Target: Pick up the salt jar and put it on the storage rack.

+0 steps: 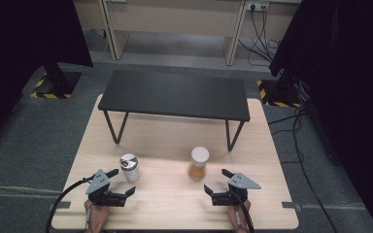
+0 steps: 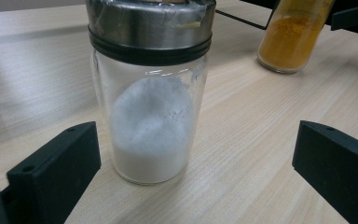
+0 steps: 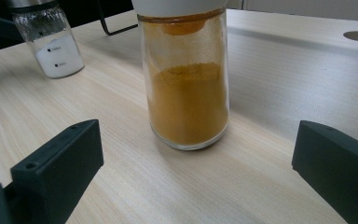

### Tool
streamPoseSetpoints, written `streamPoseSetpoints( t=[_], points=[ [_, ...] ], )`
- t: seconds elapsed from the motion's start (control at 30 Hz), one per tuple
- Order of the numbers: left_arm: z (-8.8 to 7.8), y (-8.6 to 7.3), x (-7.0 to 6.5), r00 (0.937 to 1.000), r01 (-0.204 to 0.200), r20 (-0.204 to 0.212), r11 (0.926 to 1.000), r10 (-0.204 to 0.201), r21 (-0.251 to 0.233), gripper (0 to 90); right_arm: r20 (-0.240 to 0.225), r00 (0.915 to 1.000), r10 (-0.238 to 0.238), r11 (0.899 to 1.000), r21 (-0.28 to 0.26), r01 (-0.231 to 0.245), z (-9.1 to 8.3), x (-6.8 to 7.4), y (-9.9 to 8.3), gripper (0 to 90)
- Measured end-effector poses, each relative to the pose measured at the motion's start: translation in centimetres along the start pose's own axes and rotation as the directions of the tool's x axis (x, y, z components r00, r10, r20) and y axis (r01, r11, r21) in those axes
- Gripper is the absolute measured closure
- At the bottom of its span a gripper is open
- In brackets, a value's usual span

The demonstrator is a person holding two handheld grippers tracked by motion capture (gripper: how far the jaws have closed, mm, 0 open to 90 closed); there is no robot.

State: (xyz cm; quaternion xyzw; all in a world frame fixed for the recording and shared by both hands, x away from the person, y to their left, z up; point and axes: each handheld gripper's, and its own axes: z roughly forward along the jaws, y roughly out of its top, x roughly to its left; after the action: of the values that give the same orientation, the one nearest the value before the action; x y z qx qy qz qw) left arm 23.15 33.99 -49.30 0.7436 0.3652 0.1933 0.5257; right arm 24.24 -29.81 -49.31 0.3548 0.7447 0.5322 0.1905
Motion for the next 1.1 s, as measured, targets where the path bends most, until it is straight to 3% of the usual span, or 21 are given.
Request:
streamPoseSetpoints(
  t=[0.37,0.6,0.8,0.9,0.97,1.1],
  points=[
    [0.0,0.0,0.1,1.0,-0.001,0.004,1.0,0.001,-0.002,0.0,-0.006,0.9999,0.015,1.0,-0.017,-0.015,-0.1,-0.3,-0.3,1.7],
    [-0.1,-0.3,0.2,0.9998,-0.014,0.016,0.9998,0.014,-0.017,0.0,-0.001,1.0,-0.002,1.0,-0.008,0.002,-0.1,0.0,-0.1,1.8],
    [-0.2,-0.5,0.6,0.9997,0.001,0.026,0.9994,0.0,-0.035,0.0,0.005,0.9999,-0.012,1.0,-0.005,0.012,0.0,0.2,-0.1,2.0],
    [0.0,-0.3,0.5,0.9998,0.011,0.016,0.9996,-0.011,-0.026,0.4,0.007,0.9998,-0.017,1.0,-0.004,0.017,0.0,0.2,-0.1,2.0],
    [-0.2,0.0,0.3,0.9999,-0.007,0.009,0.9996,0.007,-0.026,1.0,0.005,0.9999,-0.014,1.0,-0.004,0.014,0.0,0.2,-0.1,2.0],
    [-0.7,0.5,0.8,0.9976,-0.028,0.062,0.9983,0.031,-0.051,0.0,0.0,0.9999,-0.014,1.0,-0.005,0.014,0.0,0.1,-0.1,2.0]
  ],
)
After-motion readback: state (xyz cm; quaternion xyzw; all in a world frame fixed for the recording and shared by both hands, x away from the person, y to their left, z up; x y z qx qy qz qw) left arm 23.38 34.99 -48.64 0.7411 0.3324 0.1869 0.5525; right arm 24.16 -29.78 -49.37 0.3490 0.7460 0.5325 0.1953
